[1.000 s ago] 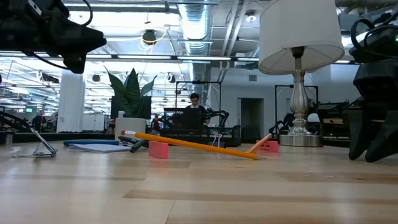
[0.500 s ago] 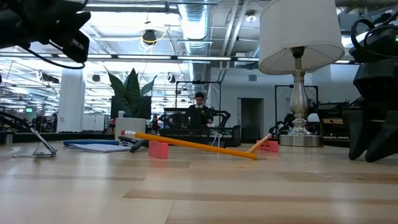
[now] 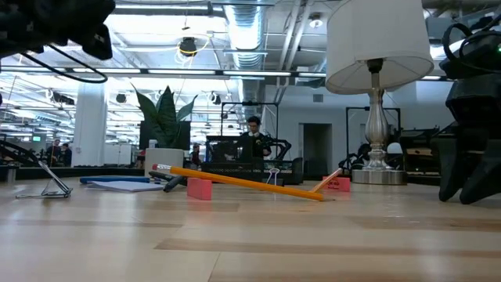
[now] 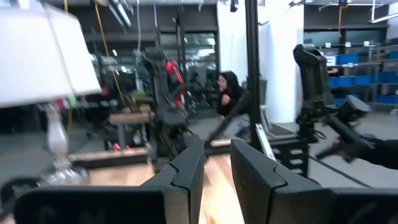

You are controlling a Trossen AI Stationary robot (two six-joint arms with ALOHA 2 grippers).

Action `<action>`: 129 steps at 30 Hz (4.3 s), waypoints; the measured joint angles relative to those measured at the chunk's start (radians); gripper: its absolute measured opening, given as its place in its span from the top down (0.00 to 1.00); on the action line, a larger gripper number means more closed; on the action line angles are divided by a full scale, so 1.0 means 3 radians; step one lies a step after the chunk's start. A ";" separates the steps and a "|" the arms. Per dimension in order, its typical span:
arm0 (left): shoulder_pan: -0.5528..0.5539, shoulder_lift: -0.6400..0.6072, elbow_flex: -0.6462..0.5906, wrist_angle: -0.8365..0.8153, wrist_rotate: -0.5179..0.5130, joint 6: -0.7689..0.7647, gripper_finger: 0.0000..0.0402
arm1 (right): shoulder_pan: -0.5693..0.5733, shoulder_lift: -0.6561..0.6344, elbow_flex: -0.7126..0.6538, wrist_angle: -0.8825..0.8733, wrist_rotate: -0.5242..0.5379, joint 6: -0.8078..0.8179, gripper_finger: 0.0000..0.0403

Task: Pick and place office supplies into organizer
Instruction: Put the top yellow pencil into the desk organizer

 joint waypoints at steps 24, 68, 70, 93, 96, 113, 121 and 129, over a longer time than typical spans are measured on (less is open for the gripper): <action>0.0000 0.0000 0.0000 0.0623 0.0026 0.1393 0.82 | 0.0005 0.0001 0.0772 0.0445 0.0045 0.1059 0.82; 0.0001 -0.0001 0.0004 0.0895 0.0039 0.2872 0.82 | -0.0513 -0.0040 0.3323 -0.4577 0.2329 -0.0962 0.82; 0.0001 -0.0003 0.0004 0.0900 0.0038 0.2862 0.82 | -0.0572 0.0073 0.3449 -0.4826 0.2323 -0.0988 0.82; 0.0000 -0.0001 0.0004 0.0880 -0.0011 0.2626 0.82 | -0.0696 0.1266 0.4055 -0.5952 0.1784 -0.0960 0.84; 0.0001 -0.0001 0.0004 0.0879 -0.0026 0.2625 0.82 | -0.0633 0.1276 0.4092 -0.5947 0.1826 -0.0963 0.84; 0.0000 -0.0001 0.0004 0.0852 -0.0029 0.2626 0.82 | -0.0588 0.1272 0.4152 -0.5832 0.1797 -0.1291 0.70; 0.0000 -0.0001 0.0004 0.0851 -0.0031 0.2626 0.82 | -0.0636 0.1272 0.4149 -0.5709 0.1786 -0.1505 0.66; 0.0001 -0.0001 0.0003 0.0851 -0.0032 0.2625 0.82 | -0.0633 0.1272 0.4147 -0.5711 0.1786 -0.1601 0.68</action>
